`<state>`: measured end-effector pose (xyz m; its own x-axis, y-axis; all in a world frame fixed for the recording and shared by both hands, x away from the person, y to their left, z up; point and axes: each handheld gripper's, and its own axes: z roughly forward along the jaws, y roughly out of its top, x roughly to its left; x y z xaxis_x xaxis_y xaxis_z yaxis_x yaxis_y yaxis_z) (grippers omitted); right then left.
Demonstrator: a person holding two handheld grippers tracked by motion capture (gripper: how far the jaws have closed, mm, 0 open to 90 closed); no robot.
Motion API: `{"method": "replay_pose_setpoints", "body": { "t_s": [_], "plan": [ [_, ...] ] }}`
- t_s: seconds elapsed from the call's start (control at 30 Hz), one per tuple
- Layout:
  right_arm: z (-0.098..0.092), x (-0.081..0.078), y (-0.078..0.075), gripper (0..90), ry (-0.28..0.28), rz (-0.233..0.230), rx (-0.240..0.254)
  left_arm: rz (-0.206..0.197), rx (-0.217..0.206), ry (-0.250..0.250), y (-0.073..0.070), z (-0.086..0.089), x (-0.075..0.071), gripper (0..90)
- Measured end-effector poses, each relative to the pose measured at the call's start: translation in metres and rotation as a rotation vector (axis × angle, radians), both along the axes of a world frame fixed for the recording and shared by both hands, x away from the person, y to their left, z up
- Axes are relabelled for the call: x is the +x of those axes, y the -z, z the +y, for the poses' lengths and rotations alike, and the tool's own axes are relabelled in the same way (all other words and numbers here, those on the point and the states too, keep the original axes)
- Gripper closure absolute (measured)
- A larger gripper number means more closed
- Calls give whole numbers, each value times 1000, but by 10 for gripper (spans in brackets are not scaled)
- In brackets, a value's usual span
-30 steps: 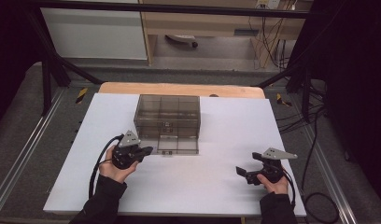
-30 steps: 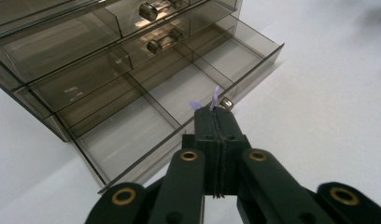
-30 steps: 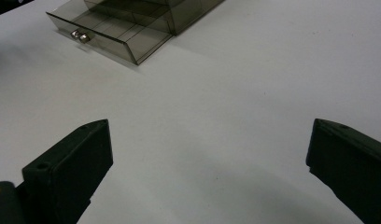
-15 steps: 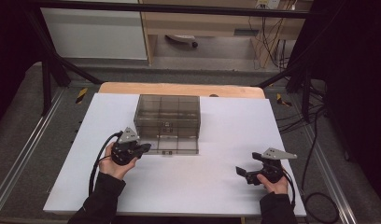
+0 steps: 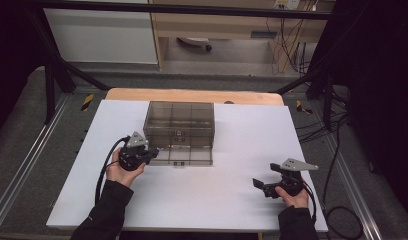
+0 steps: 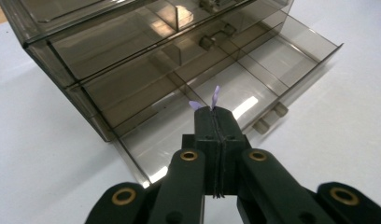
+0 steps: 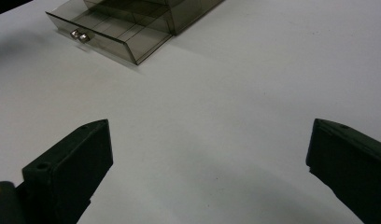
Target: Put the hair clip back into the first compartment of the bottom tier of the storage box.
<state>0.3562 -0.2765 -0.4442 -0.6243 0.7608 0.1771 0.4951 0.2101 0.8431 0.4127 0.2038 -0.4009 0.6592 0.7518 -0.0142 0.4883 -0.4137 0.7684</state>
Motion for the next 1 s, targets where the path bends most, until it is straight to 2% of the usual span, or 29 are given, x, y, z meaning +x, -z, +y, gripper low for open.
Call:
{"method": "replay_pose_setpoints", "body": {
  "t_s": [0.5, 1.0],
  "plan": [
    [0, 0, 0, 13, 0, 1, 0, 11, 18, -24, 12, 1, 14, 895],
    [0, 0, 0, 13, 1, 2, 0, 47, 55, -30, 25, 2, 24, 895]
  ]
}}
